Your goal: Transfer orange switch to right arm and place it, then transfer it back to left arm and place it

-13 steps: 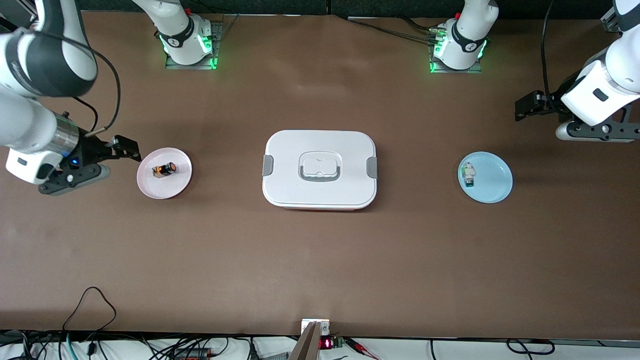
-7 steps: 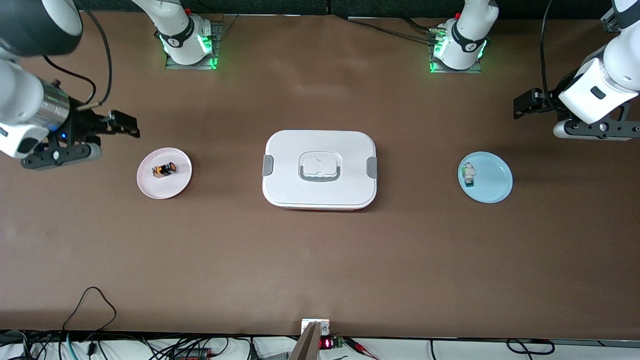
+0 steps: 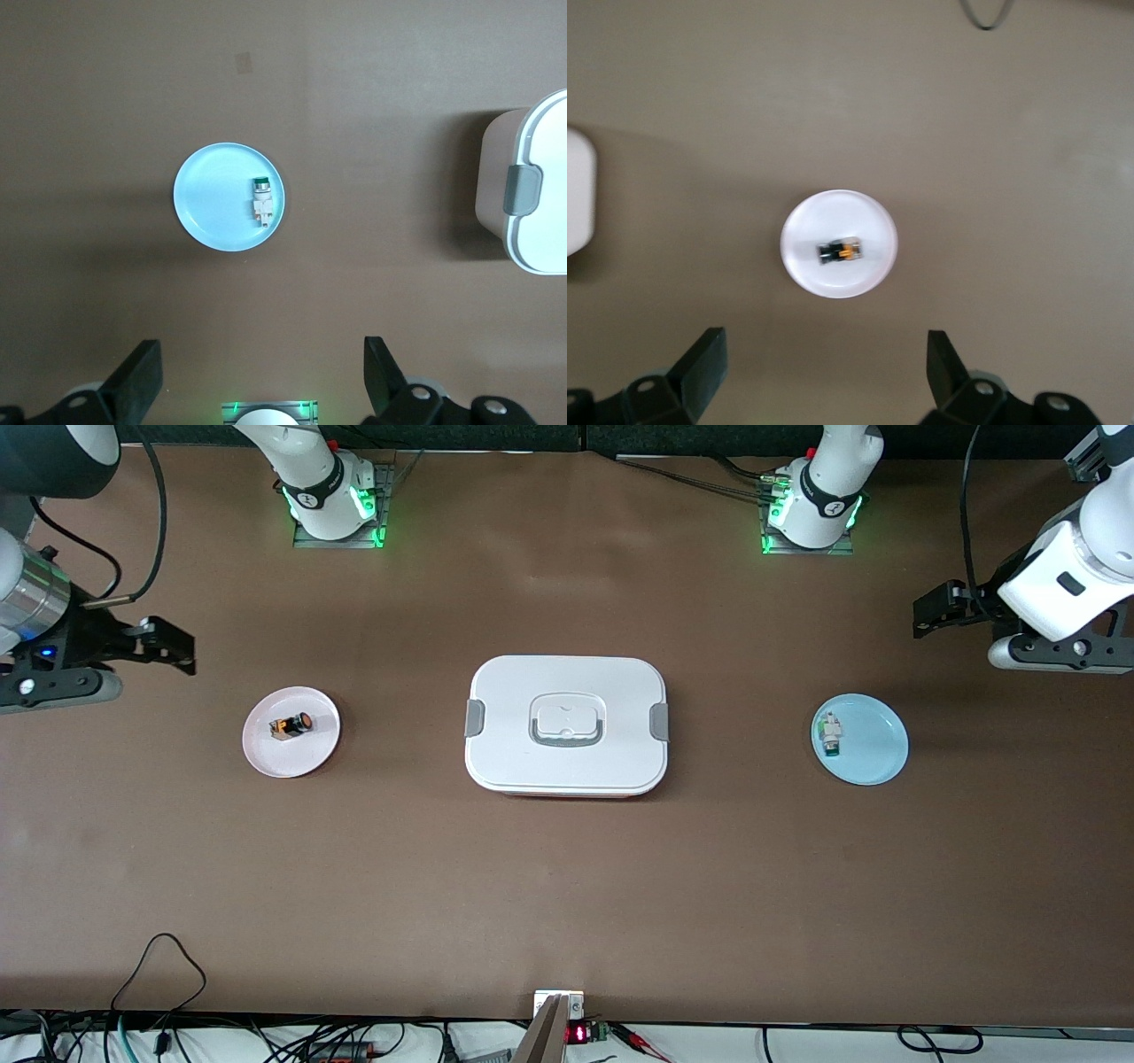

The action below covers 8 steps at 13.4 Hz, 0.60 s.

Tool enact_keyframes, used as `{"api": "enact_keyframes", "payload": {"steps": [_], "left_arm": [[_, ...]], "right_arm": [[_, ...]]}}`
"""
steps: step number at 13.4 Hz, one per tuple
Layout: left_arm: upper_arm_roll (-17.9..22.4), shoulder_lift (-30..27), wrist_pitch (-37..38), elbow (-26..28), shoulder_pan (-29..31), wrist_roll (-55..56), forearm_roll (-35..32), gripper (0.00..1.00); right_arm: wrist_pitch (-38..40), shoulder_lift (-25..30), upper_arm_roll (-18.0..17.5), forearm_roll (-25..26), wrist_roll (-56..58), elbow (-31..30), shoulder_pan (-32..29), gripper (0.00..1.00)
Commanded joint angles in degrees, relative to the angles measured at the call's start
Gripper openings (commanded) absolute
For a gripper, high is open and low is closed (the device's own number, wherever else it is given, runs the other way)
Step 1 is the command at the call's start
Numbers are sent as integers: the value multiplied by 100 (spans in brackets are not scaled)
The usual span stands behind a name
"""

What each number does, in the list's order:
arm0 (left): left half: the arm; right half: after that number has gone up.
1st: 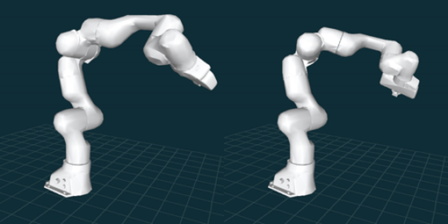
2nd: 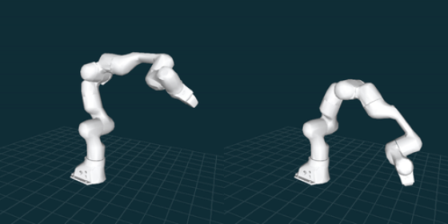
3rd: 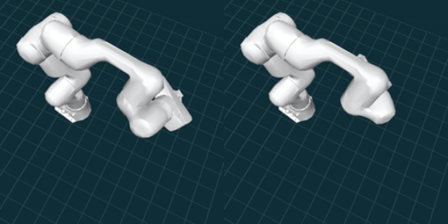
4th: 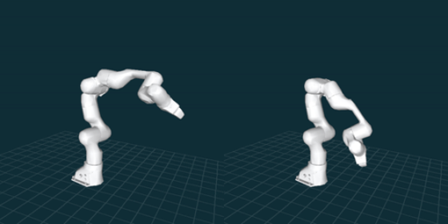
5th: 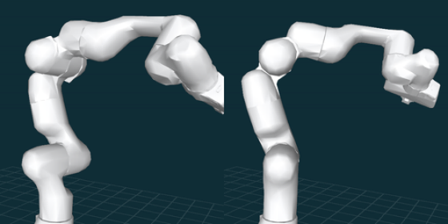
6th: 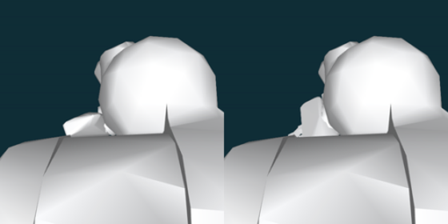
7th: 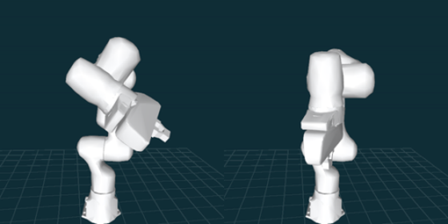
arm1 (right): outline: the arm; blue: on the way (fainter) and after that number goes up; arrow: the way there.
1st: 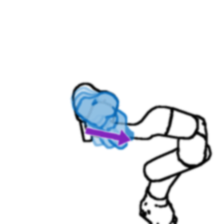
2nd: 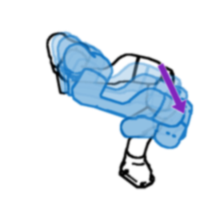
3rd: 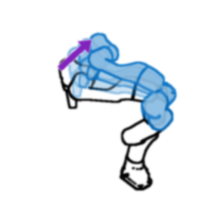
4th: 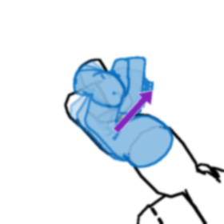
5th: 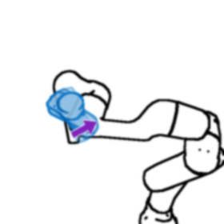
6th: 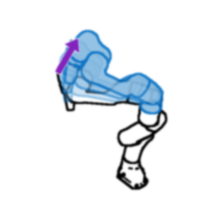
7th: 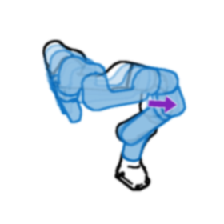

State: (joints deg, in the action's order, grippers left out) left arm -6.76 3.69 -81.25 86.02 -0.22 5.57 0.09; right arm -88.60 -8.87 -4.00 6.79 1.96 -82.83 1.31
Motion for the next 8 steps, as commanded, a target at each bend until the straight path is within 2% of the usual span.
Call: {"api": "enact_keyframes", "payload": {"steps": [1, 5, 8], "left_arm": [[-62, 97, 118, -209, -30, 164, 43, 100], [-97, 62, 57, -147, -13, 164, 79, 100], [-97, -253, -399, 378, -4, 164, 79, 100]], "right_arm": [[-34, -71, 284, 138, -423, 127, -17, 100], [-130, -115, 934, -388, -452, 57, -9, 100], [-289, -28, 1032, -337, -171, -250, -26, 100]]}}
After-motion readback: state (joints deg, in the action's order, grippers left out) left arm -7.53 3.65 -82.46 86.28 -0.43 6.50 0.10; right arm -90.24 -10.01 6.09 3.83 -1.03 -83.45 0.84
